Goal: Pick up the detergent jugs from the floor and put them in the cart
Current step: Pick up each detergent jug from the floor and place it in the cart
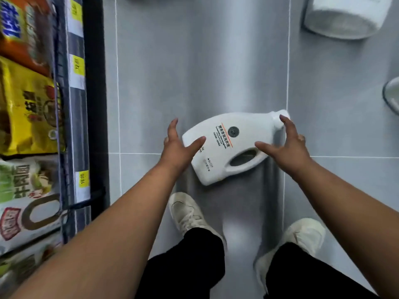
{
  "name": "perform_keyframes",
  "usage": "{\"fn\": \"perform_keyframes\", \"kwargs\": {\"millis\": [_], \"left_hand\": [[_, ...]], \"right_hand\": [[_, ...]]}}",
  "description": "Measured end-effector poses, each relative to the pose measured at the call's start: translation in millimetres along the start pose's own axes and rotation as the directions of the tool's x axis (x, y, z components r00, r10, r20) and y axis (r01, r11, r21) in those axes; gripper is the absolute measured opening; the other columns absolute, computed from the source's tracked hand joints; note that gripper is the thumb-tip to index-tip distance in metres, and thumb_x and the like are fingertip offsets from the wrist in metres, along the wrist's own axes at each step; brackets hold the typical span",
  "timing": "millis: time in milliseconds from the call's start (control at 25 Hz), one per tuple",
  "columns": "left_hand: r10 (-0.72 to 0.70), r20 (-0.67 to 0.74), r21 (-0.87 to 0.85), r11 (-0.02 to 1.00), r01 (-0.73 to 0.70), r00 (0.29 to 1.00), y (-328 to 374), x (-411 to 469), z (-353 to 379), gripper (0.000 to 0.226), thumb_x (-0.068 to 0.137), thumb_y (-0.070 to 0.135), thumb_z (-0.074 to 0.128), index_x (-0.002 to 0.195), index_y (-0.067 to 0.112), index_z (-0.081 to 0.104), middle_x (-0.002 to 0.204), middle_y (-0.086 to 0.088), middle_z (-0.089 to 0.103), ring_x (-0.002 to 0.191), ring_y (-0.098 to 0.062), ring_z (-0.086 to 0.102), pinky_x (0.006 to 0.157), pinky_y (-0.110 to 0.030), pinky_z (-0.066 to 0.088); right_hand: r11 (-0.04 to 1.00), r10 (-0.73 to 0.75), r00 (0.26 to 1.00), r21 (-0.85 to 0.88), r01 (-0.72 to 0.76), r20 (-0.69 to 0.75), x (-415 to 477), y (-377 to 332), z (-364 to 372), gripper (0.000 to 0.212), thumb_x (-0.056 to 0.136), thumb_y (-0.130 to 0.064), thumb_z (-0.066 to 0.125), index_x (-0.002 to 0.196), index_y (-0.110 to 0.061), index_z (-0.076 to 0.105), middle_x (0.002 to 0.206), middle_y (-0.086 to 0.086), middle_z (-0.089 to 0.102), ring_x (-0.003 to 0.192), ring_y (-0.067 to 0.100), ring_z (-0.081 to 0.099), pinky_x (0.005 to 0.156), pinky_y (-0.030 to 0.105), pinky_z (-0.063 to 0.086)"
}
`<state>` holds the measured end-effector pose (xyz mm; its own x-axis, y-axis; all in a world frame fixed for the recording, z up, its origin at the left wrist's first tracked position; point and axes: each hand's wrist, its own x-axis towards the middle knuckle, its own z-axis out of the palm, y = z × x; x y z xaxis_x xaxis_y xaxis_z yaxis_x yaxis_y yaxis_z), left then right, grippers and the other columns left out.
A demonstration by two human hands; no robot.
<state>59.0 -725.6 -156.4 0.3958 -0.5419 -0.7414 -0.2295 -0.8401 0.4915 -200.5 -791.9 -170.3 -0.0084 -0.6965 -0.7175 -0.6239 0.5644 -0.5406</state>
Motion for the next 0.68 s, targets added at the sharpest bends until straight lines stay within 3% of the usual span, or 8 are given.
{"fn": "perform_keyframes", "kwargs": {"millis": [160, 320, 440, 560, 680], "left_hand": [[0.006, 0.017, -0.106, 0.994, -0.004, 1.000, -44.8, 53.1, 31.6, 0.112, 0.052, 0.066, 0.077, 0.148, 0.043, 0.024, 0.144, -0.005, 0.047, 0.128, -0.024, 0.052, 0.109, -0.045, 0.043], [-0.006, -0.060, -0.455, 0.890, -0.022, 0.998, -67.6, 72.6, 57.7, 0.092, 0.055, 0.036, 0.087, 0.135, 0.035, 0.041, 0.122, 0.004, 0.061, 0.107, -0.016, 0.064, 0.093, -0.037, 0.055], [-0.004, -0.053, -0.657, 0.754, -0.032, 0.999, -65.4, 72.8, 60.1, 0.068, 0.064, 0.017, 0.080, 0.122, 0.027, 0.046, 0.108, -0.002, 0.063, 0.091, -0.022, 0.064, 0.080, -0.039, 0.056], [0.045, -0.060, -0.671, 0.737, -0.073, 0.997, -49.1, 60.7, 47.7, 0.061, 0.066, 0.011, 0.076, 0.117, 0.027, 0.047, 0.106, -0.003, 0.063, 0.089, -0.022, 0.063, 0.077, -0.038, 0.057], [0.084, -0.098, -0.682, 0.720, -0.129, 0.992, -21.5, 22.0, 14.9, 0.061, 0.067, 0.011, 0.076, 0.119, 0.026, 0.048, 0.108, -0.005, 0.063, 0.092, -0.024, 0.064, 0.081, -0.041, 0.057]], "right_hand": [[0.996, -0.058, 0.998, 0.069, 0.056, 0.032, 59.6, 33.5, 26.8, 0.102, 0.066, -0.055, 0.080, 0.147, -0.049, 0.018, 0.147, 0.002, 0.038, 0.131, 0.023, 0.043, 0.110, 0.035, 0.034], [0.978, -0.148, 0.989, 0.146, 0.150, -0.023, 79.6, 48.3, 46.2, 0.098, 0.071, -0.031, 0.085, 0.145, -0.045, 0.023, 0.133, -0.012, 0.041, 0.113, 0.010, 0.046, 0.091, 0.019, 0.035], [0.955, -0.177, 0.981, 0.227, 0.192, -0.085, 78.9, 49.5, 56.3, 0.095, 0.065, -0.028, 0.089, 0.139, -0.044, 0.031, 0.133, -0.013, 0.043, 0.116, 0.009, 0.049, 0.095, 0.021, 0.040], [0.931, -0.203, 0.973, 0.286, 0.226, -0.107, 66.2, 42.6, 52.5, 0.093, 0.060, -0.035, 0.088, 0.133, -0.051, 0.032, 0.127, -0.019, 0.047, 0.114, 0.005, 0.052, 0.101, 0.028, 0.044], [0.896, -0.283, 0.952, 0.322, 0.306, -0.116, 34.8, 7.0, 34.3, 0.092, 0.069, -0.021, 0.086, 0.141, -0.040, 0.030, 0.120, -0.030, 0.042, 0.106, -0.013, 0.048, 0.092, 0.012, 0.041]]}}
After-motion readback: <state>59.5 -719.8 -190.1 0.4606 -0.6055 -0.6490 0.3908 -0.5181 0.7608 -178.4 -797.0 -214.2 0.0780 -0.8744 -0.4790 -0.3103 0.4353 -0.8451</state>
